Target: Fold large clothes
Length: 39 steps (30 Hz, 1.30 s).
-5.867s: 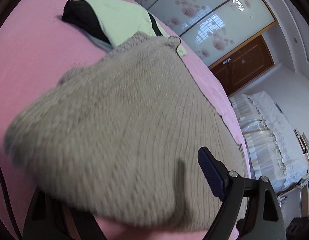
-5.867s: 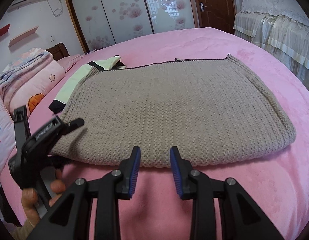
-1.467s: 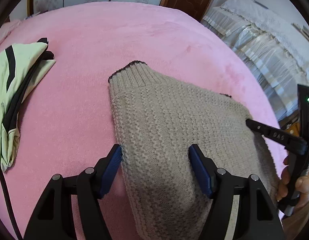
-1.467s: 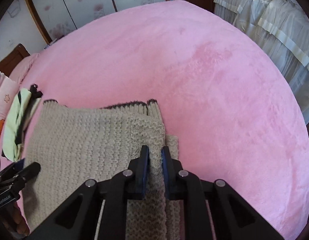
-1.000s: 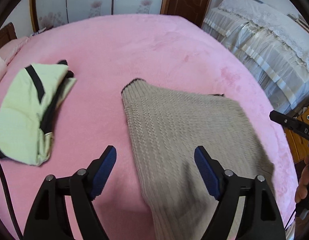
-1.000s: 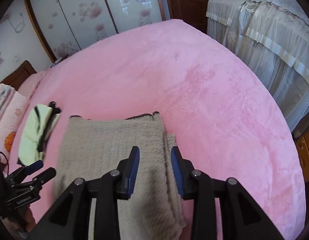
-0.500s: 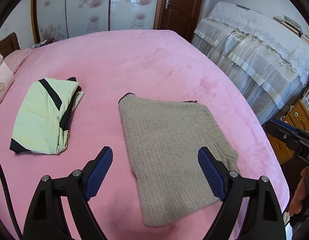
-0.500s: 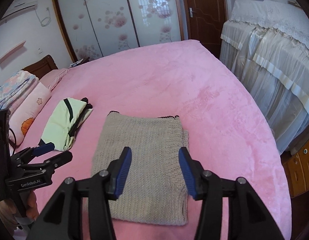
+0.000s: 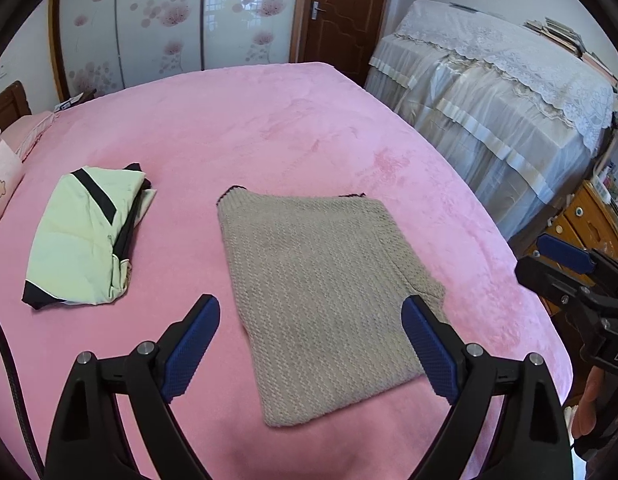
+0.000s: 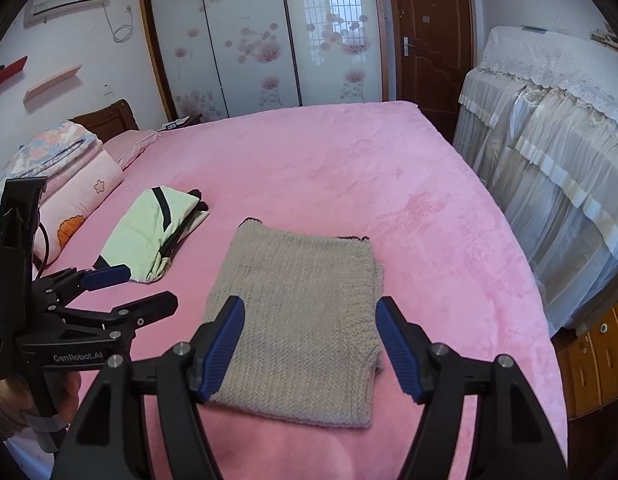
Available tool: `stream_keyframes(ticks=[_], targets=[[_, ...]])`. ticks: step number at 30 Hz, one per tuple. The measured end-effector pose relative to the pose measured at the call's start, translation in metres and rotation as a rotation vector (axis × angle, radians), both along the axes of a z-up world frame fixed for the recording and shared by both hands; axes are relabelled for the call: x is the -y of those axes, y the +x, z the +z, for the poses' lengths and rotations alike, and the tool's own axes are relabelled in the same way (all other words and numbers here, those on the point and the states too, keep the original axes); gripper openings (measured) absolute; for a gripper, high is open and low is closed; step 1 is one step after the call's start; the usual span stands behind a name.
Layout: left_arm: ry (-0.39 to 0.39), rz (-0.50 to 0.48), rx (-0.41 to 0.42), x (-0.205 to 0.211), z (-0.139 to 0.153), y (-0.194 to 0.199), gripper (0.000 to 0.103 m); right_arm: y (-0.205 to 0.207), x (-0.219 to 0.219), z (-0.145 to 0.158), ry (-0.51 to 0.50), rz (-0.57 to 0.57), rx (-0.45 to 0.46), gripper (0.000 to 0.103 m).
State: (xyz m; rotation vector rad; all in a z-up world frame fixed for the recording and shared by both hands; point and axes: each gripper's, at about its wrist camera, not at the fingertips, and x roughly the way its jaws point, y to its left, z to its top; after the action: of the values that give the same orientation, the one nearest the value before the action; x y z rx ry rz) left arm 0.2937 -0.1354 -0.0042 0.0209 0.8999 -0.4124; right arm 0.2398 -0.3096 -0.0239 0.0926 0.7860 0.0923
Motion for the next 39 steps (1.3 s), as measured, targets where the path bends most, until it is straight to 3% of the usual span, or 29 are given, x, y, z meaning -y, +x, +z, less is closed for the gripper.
stream_keyframes(ticks=[4,6,8,11,14,15,21,27,31,35,39], targets=[[0.046,-0.015,-0.015,0.007,-0.004,-0.004,0.091,-0.004,0.005,-0.005,0.022,0.007,-0.015,0.077],[0.072,-0.01,-0.016,0.009,-0.005,-0.005,0.091,-0.003,0.007,-0.009,0.032,0.013,-0.052,0.088],[0.058,-0.034,-0.034,0.009,-0.005,-0.004,0.091,-0.004,0.009,-0.01,0.037,0.011,-0.06,0.088],[0.032,-0.042,-0.132,0.009,-0.015,0.007,0.091,-0.001,0.012,-0.012,0.04,0.018,-0.073,0.09],[0.013,-0.008,-0.243,0.001,-0.038,0.025,0.091,0.013,0.017,-0.021,0.1,0.066,-0.119,0.103],[-0.006,0.001,-0.276,-0.003,-0.048,0.032,0.091,0.017,0.018,-0.025,0.104,0.067,-0.129,0.103],[-0.016,-0.053,-0.329,0.001,-0.089,0.065,0.091,0.058,0.034,-0.074,0.142,0.056,-0.308,0.103],[-0.125,-0.017,-0.473,-0.005,-0.139,0.098,0.091,0.096,0.058,-0.124,0.225,0.035,-0.418,0.103],[-0.153,-0.015,-0.507,-0.009,-0.162,0.11,0.092,0.116,0.076,-0.16,0.27,0.011,-0.486,0.103],[-0.2,-0.012,-0.527,-0.016,-0.179,0.118,0.098,0.126,0.093,-0.195,0.416,0.026,-0.53,0.103],[-0.179,-0.022,-0.505,-0.022,-0.195,0.125,0.098,0.133,0.103,-0.226,0.586,0.043,-0.566,0.103]])
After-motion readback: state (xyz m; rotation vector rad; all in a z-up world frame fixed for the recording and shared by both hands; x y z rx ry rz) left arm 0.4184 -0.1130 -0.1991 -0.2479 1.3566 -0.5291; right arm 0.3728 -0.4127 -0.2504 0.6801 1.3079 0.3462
